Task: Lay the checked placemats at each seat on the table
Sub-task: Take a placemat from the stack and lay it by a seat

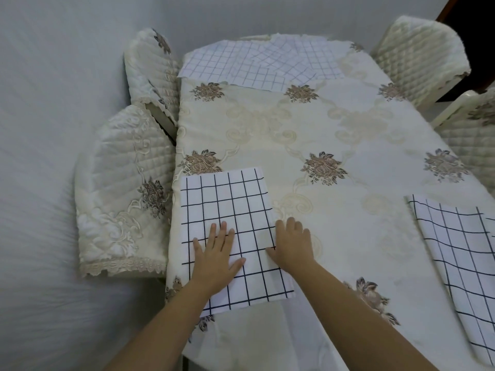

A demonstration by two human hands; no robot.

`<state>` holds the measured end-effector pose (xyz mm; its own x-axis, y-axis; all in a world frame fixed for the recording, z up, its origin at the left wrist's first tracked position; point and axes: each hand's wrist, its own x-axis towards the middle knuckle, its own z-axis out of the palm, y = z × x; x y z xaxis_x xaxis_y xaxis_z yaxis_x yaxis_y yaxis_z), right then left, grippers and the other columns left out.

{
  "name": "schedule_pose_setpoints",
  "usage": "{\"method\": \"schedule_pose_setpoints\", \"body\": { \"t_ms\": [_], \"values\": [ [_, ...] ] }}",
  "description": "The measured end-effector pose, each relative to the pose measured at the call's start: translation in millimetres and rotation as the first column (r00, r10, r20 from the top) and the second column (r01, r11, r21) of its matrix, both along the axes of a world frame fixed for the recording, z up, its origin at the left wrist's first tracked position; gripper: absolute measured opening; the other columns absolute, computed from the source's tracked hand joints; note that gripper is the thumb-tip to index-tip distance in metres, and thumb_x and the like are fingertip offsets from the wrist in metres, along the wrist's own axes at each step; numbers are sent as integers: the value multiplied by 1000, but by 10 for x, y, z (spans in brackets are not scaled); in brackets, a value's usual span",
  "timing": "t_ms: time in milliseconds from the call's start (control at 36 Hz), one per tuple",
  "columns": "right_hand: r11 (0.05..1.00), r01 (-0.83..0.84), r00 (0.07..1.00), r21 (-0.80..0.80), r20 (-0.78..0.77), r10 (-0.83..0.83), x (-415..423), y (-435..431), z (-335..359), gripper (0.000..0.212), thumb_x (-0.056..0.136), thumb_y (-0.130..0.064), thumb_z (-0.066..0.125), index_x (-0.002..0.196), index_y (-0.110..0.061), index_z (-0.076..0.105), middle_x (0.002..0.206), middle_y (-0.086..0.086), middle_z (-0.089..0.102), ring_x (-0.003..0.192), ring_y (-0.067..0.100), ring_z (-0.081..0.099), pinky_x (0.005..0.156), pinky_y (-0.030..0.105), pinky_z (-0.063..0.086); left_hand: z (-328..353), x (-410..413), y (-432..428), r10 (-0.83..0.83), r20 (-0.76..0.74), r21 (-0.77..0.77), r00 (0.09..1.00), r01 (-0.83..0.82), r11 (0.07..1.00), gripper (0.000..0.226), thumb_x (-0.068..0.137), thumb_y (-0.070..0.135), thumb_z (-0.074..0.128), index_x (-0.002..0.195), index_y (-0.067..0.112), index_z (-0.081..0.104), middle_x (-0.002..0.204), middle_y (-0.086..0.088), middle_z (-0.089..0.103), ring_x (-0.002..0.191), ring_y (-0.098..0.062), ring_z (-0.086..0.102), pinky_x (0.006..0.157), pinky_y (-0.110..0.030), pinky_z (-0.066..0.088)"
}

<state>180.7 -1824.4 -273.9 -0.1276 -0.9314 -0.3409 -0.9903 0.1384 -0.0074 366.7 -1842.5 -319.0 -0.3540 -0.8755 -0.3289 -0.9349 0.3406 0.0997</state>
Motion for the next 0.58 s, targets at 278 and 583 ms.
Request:
{"method": "schedule_pose_setpoints", "body": {
  "t_ms": [278,583],
  "values": [
    [977,-191,969,-97,138,203,332,265,-433,53,99,-41,2,133,-18,36,134,2,55,121,28,54,81,49,53,-89,-84,202,-61,-69,-47,996,58,997,56,99,39,3,137,13,34,142,-8,46,138,-23,21,89,-58,44],
    [996,-47,989,-78,135,57,-5,444,-626,65,94,-58,2,147,-24,21,158,-3,-6,146,20,-7,97,55,37,-101,184,216,2,-84,-62,996,-7,998,59,97,44,4,139,19,37,146,-6,41,135,-20,28,90,-63,40]
  ]
}}
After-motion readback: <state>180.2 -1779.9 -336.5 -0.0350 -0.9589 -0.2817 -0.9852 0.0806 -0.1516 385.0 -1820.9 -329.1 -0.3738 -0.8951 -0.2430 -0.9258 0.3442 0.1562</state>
